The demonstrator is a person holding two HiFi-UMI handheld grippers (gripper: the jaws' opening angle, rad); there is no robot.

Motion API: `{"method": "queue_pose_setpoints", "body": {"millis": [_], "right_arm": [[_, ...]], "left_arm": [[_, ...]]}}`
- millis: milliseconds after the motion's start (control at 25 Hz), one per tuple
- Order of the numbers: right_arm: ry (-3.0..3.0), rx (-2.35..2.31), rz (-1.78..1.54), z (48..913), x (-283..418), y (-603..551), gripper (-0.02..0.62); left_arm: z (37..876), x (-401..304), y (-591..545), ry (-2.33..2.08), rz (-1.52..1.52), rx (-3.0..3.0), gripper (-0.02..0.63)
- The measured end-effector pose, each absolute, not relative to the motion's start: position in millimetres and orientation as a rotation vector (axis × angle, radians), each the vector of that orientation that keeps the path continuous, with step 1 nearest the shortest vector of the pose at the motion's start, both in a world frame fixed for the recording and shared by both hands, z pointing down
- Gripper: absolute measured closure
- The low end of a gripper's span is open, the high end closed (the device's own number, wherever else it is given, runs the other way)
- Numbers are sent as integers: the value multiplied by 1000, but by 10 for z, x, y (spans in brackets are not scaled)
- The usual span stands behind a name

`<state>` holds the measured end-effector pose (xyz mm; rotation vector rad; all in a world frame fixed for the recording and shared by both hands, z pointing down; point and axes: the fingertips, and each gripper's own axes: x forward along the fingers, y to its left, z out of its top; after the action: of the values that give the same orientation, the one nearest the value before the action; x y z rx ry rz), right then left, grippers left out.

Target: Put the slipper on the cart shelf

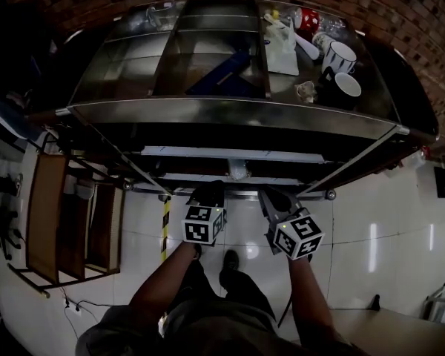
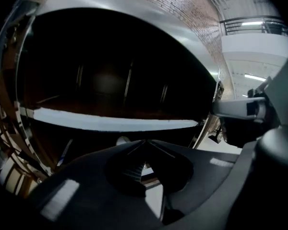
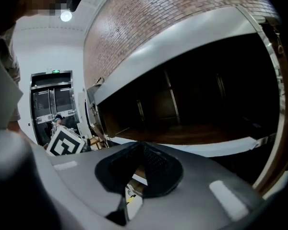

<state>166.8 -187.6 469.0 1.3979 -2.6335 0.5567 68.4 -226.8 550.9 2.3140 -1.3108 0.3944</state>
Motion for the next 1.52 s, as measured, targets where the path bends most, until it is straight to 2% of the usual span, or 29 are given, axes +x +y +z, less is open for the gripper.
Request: {"method": "queue_pose_setpoints", "body": {"millis": [480, 1520], "right_arm": [[-2682, 1314, 419, 4040, 1389, -1693, 597], [-2733, 1292, 342, 3744, 1254, -1659, 597]], "left_arm": [[4461, 474, -1889, -1319, 358, 2418, 598], [4188, 478, -1829, -1289, 352, 2478, 598]]}}
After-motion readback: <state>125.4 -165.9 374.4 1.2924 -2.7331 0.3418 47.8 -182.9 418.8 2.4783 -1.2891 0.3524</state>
